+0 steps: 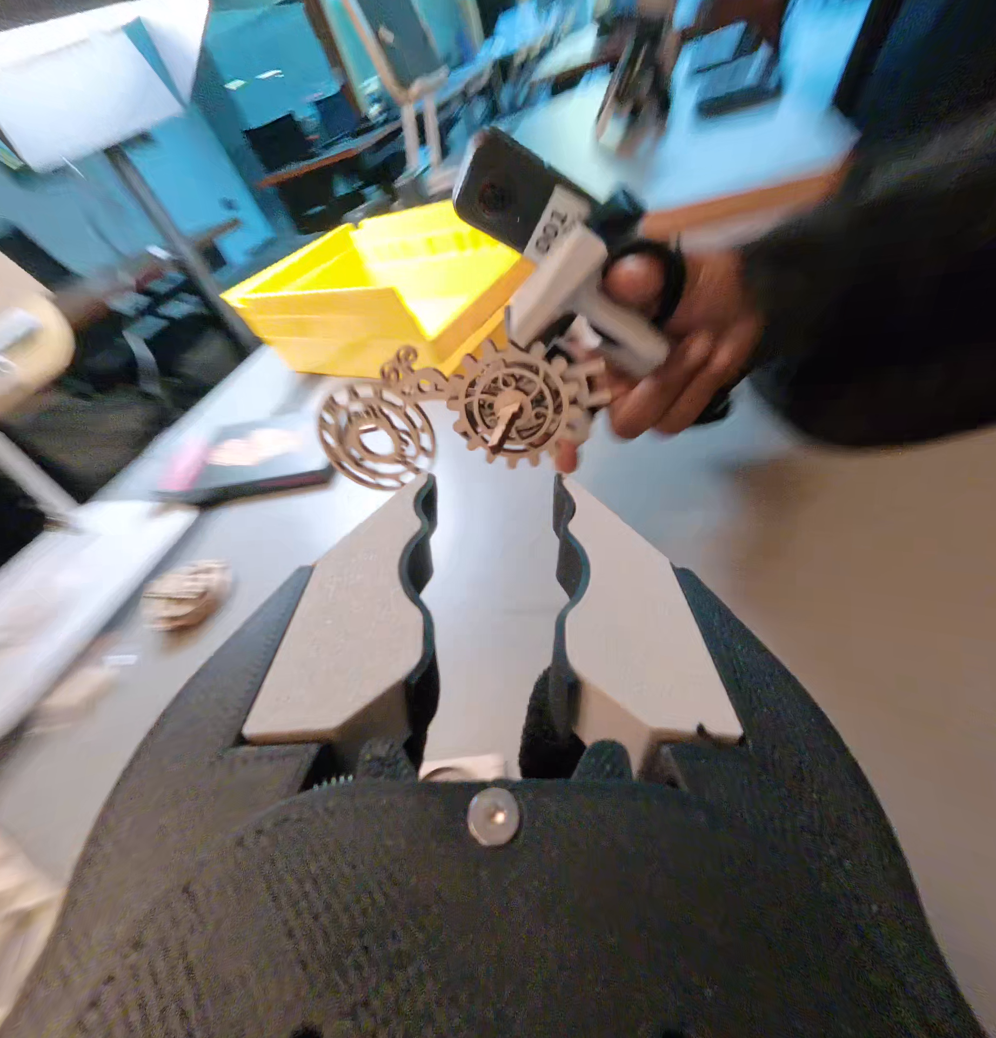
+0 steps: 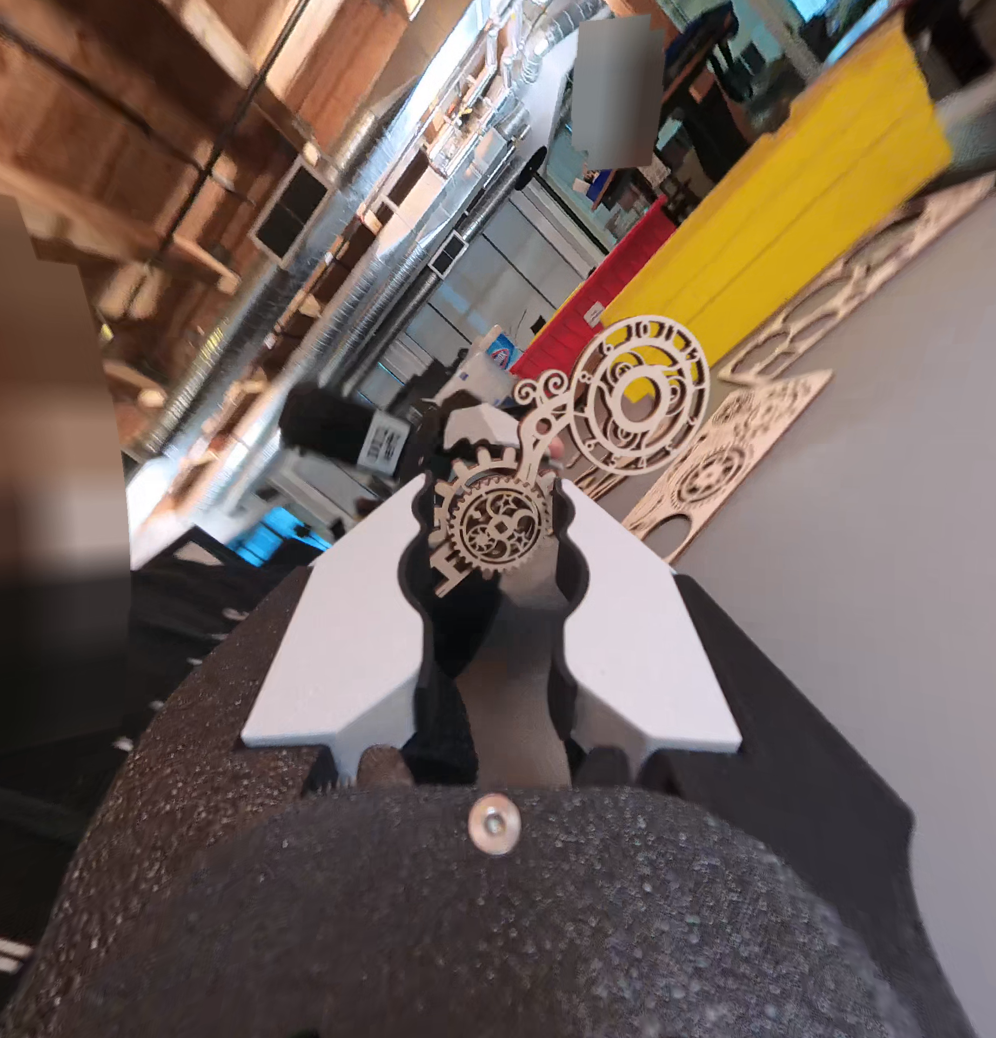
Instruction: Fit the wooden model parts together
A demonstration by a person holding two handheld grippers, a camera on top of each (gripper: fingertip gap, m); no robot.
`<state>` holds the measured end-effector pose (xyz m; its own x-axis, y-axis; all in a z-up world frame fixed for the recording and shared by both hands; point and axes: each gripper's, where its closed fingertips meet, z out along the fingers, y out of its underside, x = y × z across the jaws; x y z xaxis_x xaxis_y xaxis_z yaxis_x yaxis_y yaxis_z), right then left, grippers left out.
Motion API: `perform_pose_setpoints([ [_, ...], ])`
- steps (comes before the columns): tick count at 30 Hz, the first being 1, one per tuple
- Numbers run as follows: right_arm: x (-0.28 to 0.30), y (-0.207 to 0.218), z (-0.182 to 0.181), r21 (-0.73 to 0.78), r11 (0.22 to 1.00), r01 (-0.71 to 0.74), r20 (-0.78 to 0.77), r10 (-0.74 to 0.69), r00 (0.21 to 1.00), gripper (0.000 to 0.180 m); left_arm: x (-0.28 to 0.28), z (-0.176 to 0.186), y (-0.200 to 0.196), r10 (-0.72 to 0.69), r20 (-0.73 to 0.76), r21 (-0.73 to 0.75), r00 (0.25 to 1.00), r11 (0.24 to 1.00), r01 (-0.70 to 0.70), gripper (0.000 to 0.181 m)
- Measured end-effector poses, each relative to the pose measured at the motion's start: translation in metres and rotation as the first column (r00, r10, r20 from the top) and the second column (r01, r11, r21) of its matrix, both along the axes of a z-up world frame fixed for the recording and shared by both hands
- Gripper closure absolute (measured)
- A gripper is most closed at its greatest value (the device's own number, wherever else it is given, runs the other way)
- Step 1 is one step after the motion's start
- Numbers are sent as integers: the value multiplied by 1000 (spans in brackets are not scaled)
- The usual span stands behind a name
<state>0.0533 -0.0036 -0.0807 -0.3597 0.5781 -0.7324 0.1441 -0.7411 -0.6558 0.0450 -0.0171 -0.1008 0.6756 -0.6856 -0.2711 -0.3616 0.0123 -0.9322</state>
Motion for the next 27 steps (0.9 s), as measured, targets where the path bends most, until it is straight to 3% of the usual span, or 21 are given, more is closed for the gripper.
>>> perform_pose_setpoints([
  [1,1,0,4,100,995,20,-24,-18,1000,140,0,6,-2,-39,160,-81,986,995,52,140],
  [3,0,-3,11,313,947,75,-77,-54,996,140,-1,16,-5,-85,451,-209,888,958,197,142],
  [6,-5,-12,12,619,773,140,-145,-63,987,140,-6,26,-7,-87,718,-265,691,884,386,146],
  [9,-14,-22,0,803,577,152,-148,-55,987,140,-8,20,-6,-69,752,-292,655,857,425,154],
  [16,-16,-29,-8,914,347,208,-190,-84,978,140,0,8,-10,-89,731,-332,677,820,467,169],
  [18,-16,-32,-8,920,328,216,-200,-81,976,140,-1,5,-9,-83,725,-338,683,822,459,178],
  [21,-14,-29,-2,909,324,263,-243,-100,965,153,-2,2,-8,-77,710,-353,700,822,448,177],
  [27,-12,-27,-12,884,423,201,-182,-85,980,146,1,-4,-6,-73,668,-365,741,835,411,179],
])
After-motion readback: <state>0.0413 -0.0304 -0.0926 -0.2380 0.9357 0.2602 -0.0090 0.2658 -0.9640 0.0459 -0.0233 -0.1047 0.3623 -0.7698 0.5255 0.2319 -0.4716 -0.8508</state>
